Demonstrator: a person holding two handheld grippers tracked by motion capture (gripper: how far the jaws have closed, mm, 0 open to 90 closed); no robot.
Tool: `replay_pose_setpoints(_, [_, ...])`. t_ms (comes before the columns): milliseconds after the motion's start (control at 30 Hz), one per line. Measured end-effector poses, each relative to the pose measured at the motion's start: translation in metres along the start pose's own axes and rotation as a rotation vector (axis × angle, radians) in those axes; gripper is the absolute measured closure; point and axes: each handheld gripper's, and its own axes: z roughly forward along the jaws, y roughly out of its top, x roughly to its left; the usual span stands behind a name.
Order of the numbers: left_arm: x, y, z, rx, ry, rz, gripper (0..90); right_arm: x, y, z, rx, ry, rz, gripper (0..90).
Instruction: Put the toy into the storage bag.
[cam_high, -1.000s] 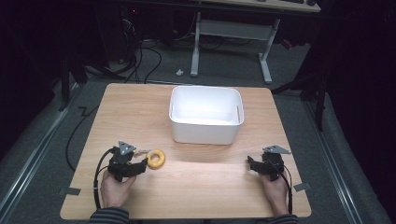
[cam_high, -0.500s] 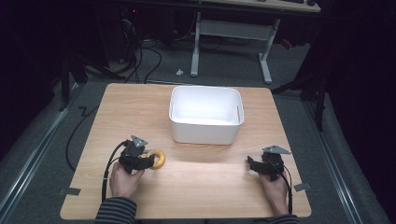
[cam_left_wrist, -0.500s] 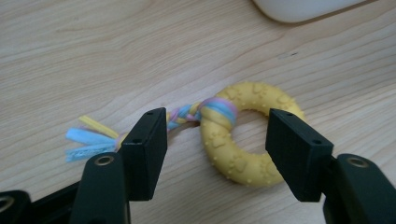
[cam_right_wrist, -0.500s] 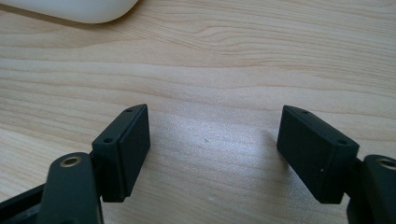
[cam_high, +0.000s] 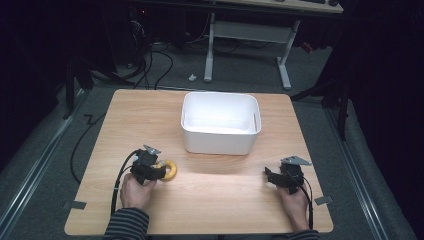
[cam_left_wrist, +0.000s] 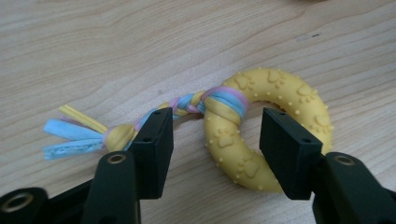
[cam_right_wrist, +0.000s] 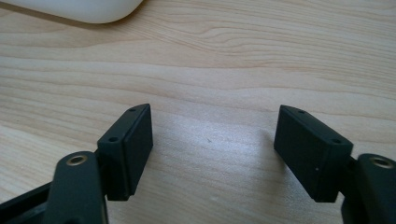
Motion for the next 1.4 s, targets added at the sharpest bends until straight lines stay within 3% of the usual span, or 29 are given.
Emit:
replay_pose_setpoints(267, [0.0,0.002,0.005,0.024,-0.019,-0.027,49.8,0.0,0.0,0.0,-0.001,0.004,-0.008,29.2])
replay_pose_setpoints(600, [-0.008,0.004,0.013,0.03,-0.002,0.0,59.3,0.0,0.0,0.0,0.0,0.004,-0.006,29.2])
replay_pose_setpoints(933, [-0.007,0.005,0.013,0.035,-0.011,-0.023,64.7,0.0,0.0,0.0,0.0,0.003,-0.005,29.2])
replay_pose_setpoints(1100, [-0.008,0.005,0.011,0.019,-0.014,-0.014,65.2,0.0,0.0,0.0,0.0,0.004,-0.005,29.2])
replay_pose_setpoints(1233, [-0.01,0.006,0.008,0.003,-0.04,-0.015,65.3,0.0,0.0,0.0,0.001,0.004,-0.001,29.2])
replay_pose_setpoints(1400, [0.001,0.007,0.002,-0.027,-0.101,-0.075,65.4,0.0,0.0,0.0,0.0,0.003,-0.004,29.1])
